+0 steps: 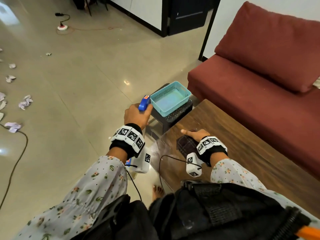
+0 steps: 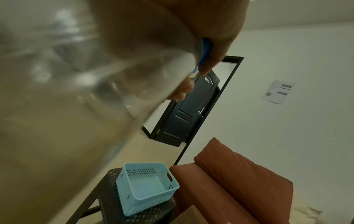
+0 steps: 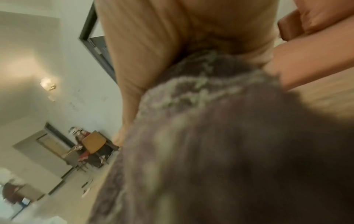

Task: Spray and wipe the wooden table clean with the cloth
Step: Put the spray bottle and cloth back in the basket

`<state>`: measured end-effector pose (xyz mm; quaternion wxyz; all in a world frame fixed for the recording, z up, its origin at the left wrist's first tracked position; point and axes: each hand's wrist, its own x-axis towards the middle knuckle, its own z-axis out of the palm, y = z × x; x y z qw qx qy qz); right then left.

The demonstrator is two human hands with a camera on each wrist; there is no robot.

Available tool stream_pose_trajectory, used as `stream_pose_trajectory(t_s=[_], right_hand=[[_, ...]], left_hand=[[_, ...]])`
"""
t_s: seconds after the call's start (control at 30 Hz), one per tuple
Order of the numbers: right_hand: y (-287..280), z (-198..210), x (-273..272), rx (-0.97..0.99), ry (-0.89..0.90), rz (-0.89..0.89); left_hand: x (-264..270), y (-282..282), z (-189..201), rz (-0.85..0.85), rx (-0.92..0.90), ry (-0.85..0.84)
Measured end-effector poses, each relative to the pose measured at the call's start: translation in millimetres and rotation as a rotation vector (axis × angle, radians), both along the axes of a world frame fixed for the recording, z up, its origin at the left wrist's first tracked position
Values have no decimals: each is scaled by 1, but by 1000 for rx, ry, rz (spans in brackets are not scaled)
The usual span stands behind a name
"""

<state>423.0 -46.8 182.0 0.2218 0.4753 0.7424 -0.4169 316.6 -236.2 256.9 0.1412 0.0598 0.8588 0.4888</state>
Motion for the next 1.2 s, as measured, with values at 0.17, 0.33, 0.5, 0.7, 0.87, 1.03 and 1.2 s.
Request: stream_pose_trajectory(t_s=[0.17, 0.33, 0.5, 0.7, 0.87, 1.03, 1.2], right_hand=[[22, -12, -45, -235, 90, -194], [39, -40, -80, -365, 230, -454], [50, -48, -115, -320, 265, -713], [79, -88, -167, -314, 233, -956], [82, -64, -215, -318, 268, -1107], [96, -76, -252, -352, 455, -1438], [119, -116, -266, -390, 496, -1593]], left_hand=[[-55, 19, 3, -34, 9, 52], [-104, 46, -1, -89, 12, 80], [-153, 83, -15, -165, 54, 101], [-225, 131, -36, -308, 87, 105], [-282, 175, -57, -416, 139, 152], [-315, 217, -80, -494, 206, 168], [-334, 251, -118, -542, 301, 36]])
